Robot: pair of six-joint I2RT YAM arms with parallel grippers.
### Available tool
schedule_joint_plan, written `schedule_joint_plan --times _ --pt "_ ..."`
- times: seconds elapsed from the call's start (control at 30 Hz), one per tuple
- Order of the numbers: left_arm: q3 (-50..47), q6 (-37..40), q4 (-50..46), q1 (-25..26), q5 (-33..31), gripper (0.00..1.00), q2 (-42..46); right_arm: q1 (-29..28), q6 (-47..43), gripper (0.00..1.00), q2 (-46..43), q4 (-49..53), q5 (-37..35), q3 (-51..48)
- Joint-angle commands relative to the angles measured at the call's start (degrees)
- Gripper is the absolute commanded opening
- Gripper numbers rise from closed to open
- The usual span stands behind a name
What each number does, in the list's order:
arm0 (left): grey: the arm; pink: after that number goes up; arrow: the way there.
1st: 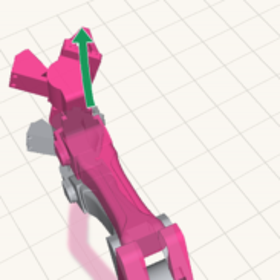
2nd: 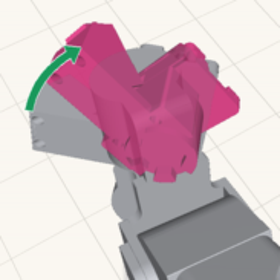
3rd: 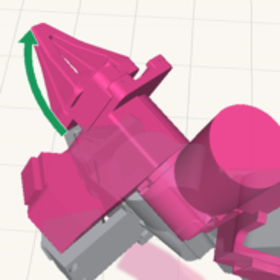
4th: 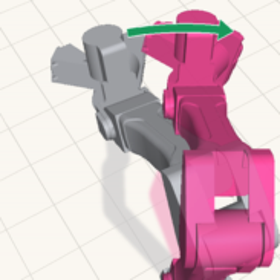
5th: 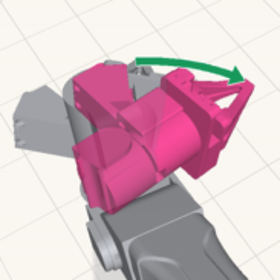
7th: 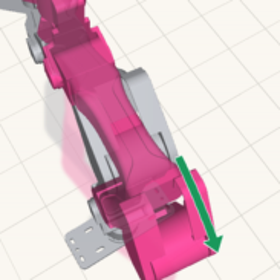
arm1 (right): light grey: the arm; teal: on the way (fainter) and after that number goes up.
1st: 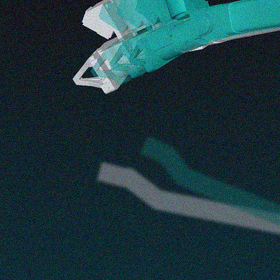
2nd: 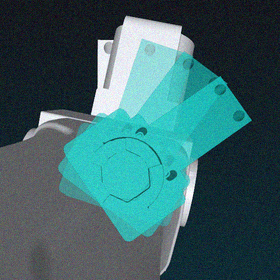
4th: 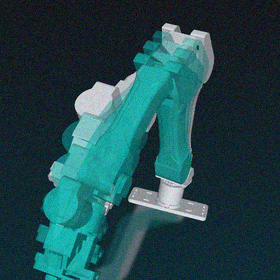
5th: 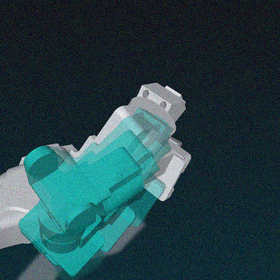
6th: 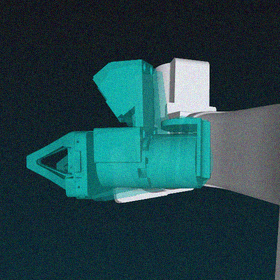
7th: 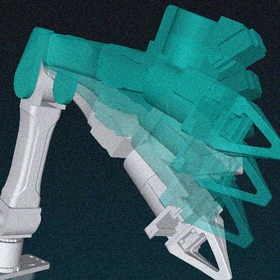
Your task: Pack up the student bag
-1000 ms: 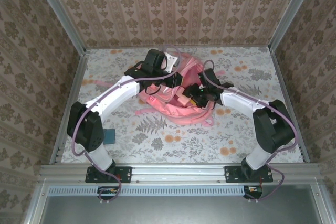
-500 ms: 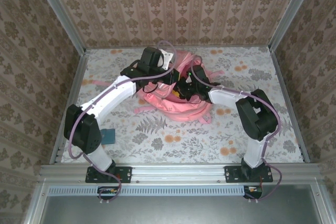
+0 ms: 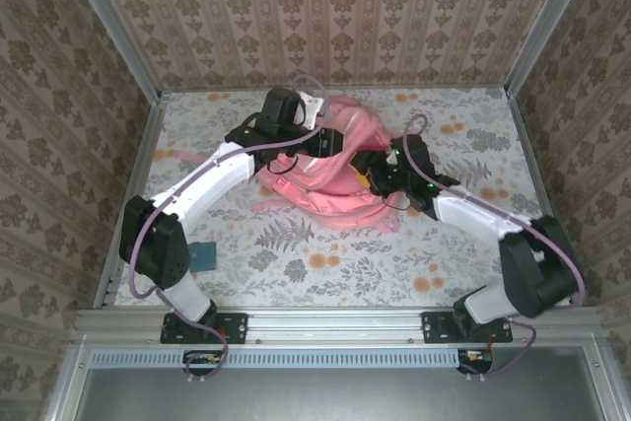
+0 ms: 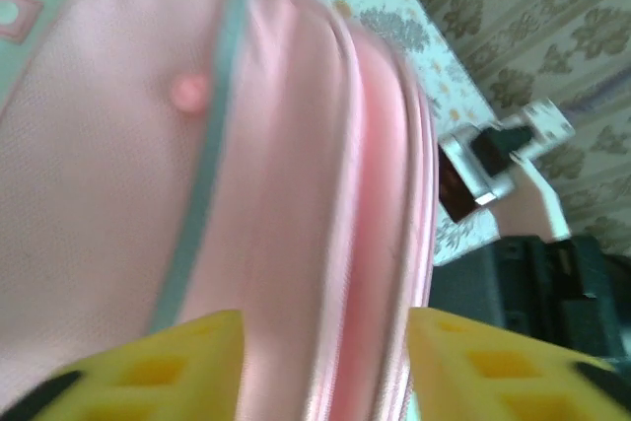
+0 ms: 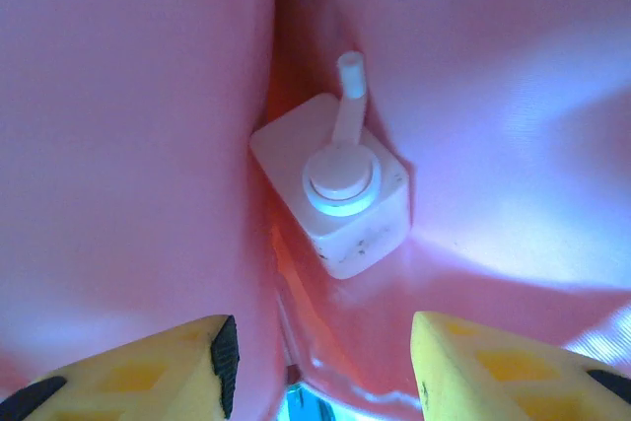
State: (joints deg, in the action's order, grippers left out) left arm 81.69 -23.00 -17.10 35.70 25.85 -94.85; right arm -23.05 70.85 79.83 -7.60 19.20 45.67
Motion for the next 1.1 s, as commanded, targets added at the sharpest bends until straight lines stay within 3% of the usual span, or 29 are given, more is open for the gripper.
schedule_joint_plan --times 0.0,0.13,0.27,0.57,0.77,1.07 --pt "-2.1 -1.7 2.6 -1.6 2.6 0.58 2.9 0.7 -1.2 0.54 -8.5 12.0 -8.2 -2.9" --pt "-8.6 -6.6 2.6 -4.6 -1.1 0.65 7.0 0.4 -6.5 0.61 -16.1 26.2 -16.1 -0.8" --pt "-17.9 -16.1 3.6 -8.1 -4.4 0.65 10.8 -2.6 -10.6 0.64 -17.4 34.2 -20.0 3.2" --pt "-34.5 -35.8 18.6 -12.7 -4.8 0.53 12.4 -13.0 -10.6 0.68 -10.2 32.3 -23.1 7.6" --pt "-34.9 -38.0 21.5 -13.7 -4.4 0.47 10.1 -17.7 -10.1 0.70 -3.9 30.1 -22.8 10.4" --pt "-34.8 -38.0 17.1 -14.8 -10.1 0.43 9.2 -22.1 -10.5 0.69 3.1 30.6 -24.7 15.2"
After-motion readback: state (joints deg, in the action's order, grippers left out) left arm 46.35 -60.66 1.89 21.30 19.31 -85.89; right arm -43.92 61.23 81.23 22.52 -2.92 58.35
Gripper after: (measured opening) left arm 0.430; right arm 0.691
